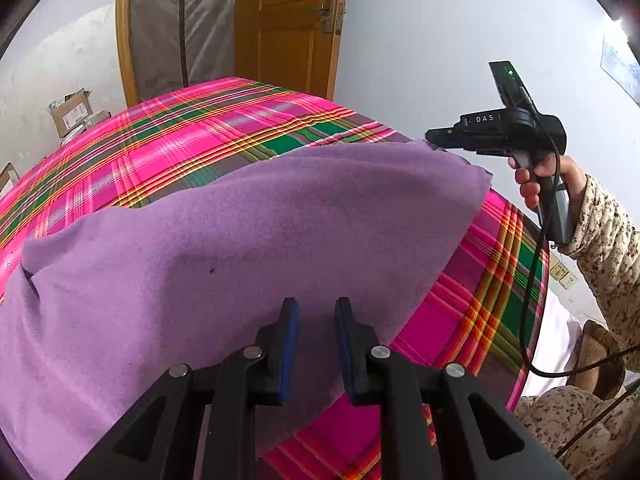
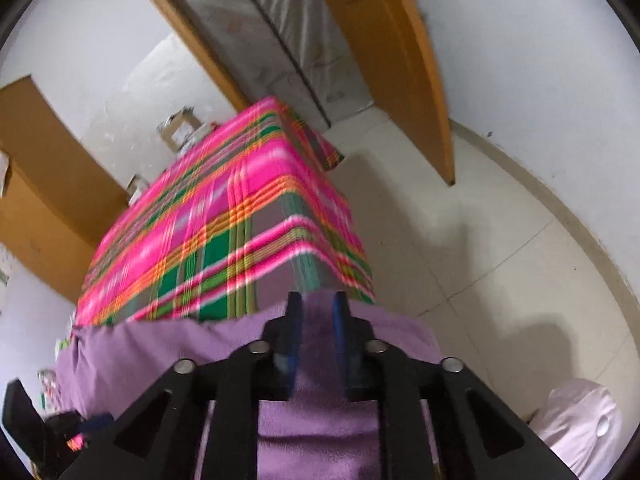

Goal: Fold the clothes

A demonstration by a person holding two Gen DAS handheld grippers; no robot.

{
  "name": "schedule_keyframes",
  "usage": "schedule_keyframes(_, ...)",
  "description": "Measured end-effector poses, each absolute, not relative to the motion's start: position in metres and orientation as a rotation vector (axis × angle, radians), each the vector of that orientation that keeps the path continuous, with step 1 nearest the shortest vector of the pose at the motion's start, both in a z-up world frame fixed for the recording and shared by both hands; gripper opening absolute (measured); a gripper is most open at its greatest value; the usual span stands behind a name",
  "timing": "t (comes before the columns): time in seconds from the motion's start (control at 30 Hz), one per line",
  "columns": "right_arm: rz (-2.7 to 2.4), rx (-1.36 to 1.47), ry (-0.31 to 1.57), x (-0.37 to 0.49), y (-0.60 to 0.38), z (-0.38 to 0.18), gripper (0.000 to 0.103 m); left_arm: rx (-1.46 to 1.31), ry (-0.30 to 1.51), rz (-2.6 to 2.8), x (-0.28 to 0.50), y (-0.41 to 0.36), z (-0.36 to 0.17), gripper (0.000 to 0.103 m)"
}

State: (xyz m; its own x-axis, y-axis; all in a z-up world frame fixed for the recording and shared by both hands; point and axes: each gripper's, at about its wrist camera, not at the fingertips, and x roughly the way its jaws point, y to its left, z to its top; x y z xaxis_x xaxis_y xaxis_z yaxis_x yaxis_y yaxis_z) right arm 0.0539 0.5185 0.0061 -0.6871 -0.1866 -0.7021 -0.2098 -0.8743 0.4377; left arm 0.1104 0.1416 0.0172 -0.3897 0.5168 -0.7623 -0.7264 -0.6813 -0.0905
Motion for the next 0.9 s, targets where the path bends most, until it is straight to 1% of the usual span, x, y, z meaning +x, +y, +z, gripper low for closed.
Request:
schedule_keyframes(0.03,2.778,-1.255,0.784,0.052,0.516,0.004,0.027,-1.032,0.331,2.105,0.11,0.141,0.017,0.02)
schedule_keyframes(0.07,2.781,-1.248,0.75,0.051,0.513,0.003,0.027,-1.032,0.33,2.105,0.11,0.141,0.017,0.02)
schedule_keyframes(0.1,2.783,-1.241,0.715,0.049,0.51,0.002,0.023,-1.033,0.329,2.105,0.111,0.141,0.017,0.02)
schedule_keyframes(0.2,2.782,-1.237,0.538,0.049,0.5,0.005,0.005,-1.033,0.328,2.103,0.111,0.141,0.017,0.02)
schedule_keyframes(0.23,2.782,-1.237,0.518,0.052,0.497,0.005,0.004,-1.033,0.326,2.102,0.11,0.14,0.018,0.02)
schedule_keyframes(0.37,2.787,-1.15,0.423,0.056,0.492,0.015,0.003,-1.033,0.327,2.104,0.11,0.14,0.017,0.02)
schedule_keyframes(0.43,2.786,-1.088,0.441,0.058,0.496,0.022,0.003,-1.034,0.327,2.104,0.11,0.141,0.017,0.02)
schedule_keyframes(0.67,2.688,-1.227,0.481,0.039,0.5,0.005,0.003,-1.032,0.324,2.103,0.11,0.14,0.017,0.02)
schedule_keyframes(0.73,2.673,-1.216,0.508,0.038,0.502,0.005,0.003,-1.03,0.329,2.104,0.111,0.139,0.018,0.02)
schedule_keyframes(0.8,2.643,-1.219,0.499,0.037,0.502,0.006,0.005,-1.03,0.329,2.118,0.111,0.132,0.019,0.02)
schedule_keyframes(0.83,2.649,-1.209,0.491,0.037,0.499,0.01,0.008,-1.03,0.329,2.129,0.11,0.127,0.02,0.02)
schedule_keyframes(0.9,2.659,-1.189,0.473,0.039,0.493,0.017,0.008,-1.031,0.328,2.151,0.109,0.117,0.021,0.02)
